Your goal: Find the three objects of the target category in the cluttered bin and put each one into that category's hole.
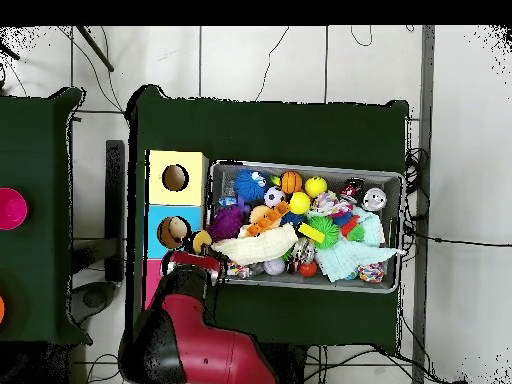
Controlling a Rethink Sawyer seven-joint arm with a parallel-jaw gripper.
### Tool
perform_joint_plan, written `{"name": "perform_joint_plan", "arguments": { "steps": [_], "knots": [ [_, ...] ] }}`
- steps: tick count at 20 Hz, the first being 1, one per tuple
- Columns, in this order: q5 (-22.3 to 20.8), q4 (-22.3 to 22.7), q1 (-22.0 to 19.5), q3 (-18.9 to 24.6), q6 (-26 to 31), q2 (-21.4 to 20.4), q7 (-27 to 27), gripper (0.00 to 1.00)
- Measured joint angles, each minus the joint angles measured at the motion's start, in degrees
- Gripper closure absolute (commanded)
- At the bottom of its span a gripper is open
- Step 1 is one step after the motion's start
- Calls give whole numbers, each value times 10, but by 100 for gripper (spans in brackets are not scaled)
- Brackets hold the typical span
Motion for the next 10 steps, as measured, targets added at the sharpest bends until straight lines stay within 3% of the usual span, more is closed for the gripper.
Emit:
{"name": "perform_joint_plan", "arguments": {
  "steps": [10],
  "knots": [
    [17, 14, 19, 0, -5, 13, 4, 100]
  ]
}}
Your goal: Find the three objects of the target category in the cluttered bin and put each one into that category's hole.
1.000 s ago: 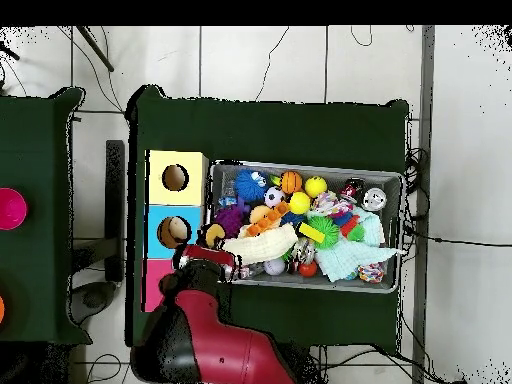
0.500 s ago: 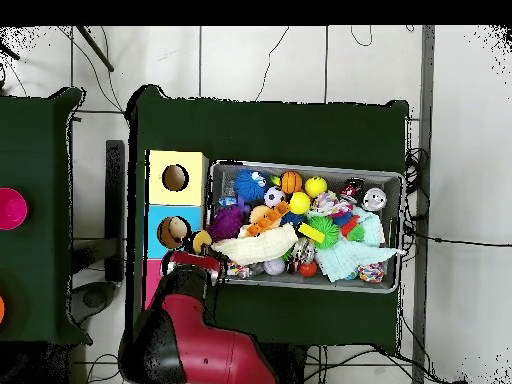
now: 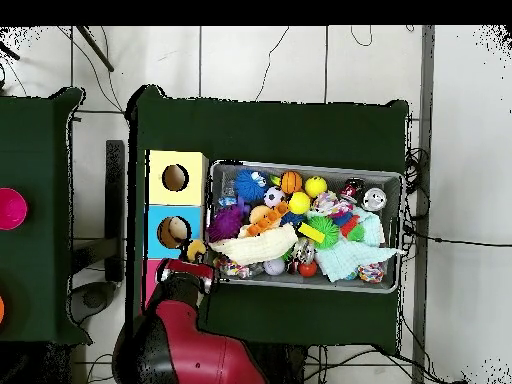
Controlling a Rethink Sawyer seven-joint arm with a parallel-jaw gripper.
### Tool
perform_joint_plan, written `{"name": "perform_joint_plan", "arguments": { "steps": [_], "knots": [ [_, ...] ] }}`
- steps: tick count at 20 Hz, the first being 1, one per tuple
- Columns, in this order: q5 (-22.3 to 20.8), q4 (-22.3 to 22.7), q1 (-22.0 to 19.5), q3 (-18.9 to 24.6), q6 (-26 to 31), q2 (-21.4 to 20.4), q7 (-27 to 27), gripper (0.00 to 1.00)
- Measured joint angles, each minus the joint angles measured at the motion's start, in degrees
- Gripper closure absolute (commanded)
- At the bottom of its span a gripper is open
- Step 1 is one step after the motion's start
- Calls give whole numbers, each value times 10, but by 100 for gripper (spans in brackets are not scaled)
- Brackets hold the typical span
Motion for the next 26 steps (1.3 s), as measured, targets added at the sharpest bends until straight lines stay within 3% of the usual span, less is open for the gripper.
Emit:
{"name": "perform_joint_plan", "arguments": {
  "steps": [16, 26],
  "knots": [
    [6, 0, 22, 0, -57, 54, 87, 100],
    [22, 0, 59, -1, -57, 61, 94, 100]
  ]
}}
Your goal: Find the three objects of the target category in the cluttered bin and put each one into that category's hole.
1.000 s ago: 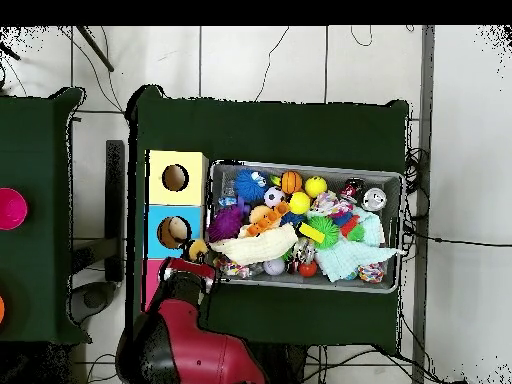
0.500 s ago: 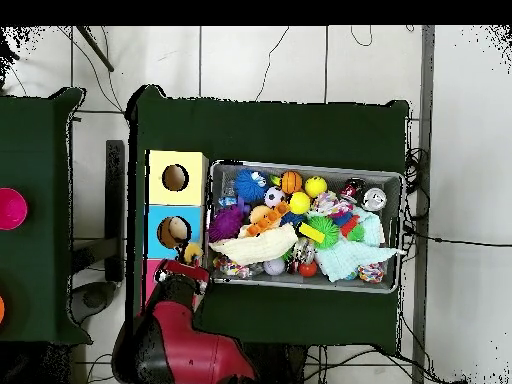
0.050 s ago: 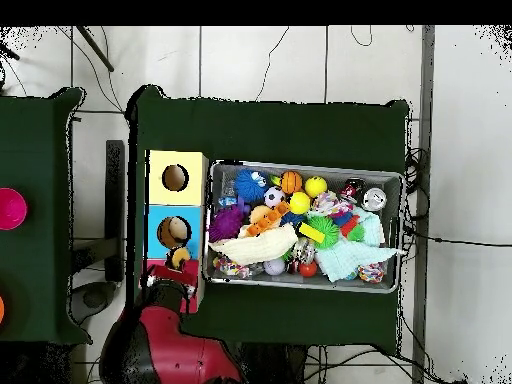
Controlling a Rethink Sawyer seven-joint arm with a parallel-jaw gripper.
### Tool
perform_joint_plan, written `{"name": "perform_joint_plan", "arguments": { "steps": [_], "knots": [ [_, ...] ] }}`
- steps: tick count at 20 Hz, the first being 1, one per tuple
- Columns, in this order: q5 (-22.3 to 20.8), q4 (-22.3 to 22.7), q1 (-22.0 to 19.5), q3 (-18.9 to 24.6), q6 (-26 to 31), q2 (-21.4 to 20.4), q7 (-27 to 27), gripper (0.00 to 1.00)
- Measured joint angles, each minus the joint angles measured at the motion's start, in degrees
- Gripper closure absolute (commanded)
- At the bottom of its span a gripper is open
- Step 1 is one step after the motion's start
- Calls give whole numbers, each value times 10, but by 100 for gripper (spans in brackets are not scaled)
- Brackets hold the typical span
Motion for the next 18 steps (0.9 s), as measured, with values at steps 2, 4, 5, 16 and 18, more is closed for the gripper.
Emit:
{"name": "perform_joint_plan", "arguments": {
  "steps": [2, 4, 5, 16, 18],
  "knots": [
    [4, 0, 6, -1, 0, 0, 0, 100],
    [9, 1, 13, -2, 0, 0, 0, 100],
    [10, 1, 16, -2, 0, 0, 0, 100],
    [13, 18, 26, -4, -9, 0, 2, 100],
    [13, 27, 26, -5, -18, 1, 8, 100]
  ]
}}
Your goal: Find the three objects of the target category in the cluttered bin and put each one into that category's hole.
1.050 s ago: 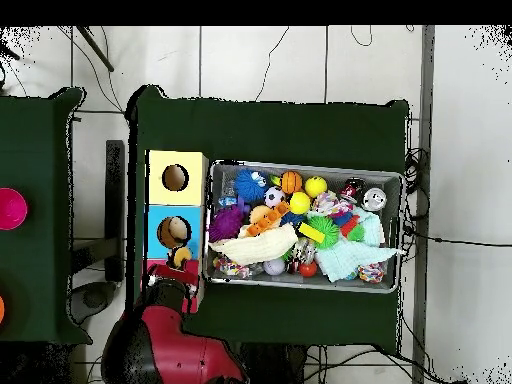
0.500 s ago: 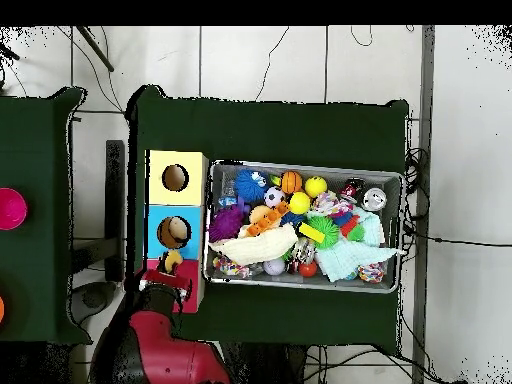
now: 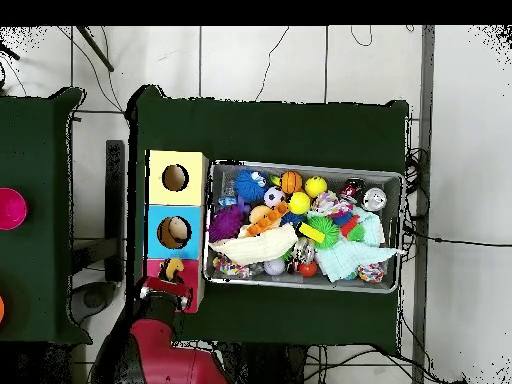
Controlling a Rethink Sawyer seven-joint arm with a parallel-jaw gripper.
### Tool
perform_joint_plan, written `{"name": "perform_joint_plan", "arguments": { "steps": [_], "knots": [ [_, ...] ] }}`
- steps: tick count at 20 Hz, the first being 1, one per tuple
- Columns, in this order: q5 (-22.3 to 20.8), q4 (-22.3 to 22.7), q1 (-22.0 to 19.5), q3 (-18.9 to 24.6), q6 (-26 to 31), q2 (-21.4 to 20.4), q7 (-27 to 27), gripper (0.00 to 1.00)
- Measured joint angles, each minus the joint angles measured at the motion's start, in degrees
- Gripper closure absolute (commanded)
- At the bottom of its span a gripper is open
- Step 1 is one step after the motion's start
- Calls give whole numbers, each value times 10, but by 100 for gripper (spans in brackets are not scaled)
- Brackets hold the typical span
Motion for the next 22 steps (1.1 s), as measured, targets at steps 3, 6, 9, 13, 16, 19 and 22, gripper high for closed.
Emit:
{"name": "perform_joint_plan", "arguments": {
  "steps": [3, 6, 9, 13, 16, 19, 22],
  "knots": [
    [0, 12, 1, -1, -10, 5, 12, 100],
    [0, 20, 1, -2, -18, 9, 27, 100],
    [0, 31, 3, -2, -25, 14, 46, 100],
    [0, 41, 8, -3, -26, 20, 63, 100],
    [1, 42, 16, -4, -29, 25, 69, 100],
    [3, 42, 27, -5, -33, 31, 73, 100],
    [8, 42, 37, -5, -40, 37, 76, 100]
  ]
}}
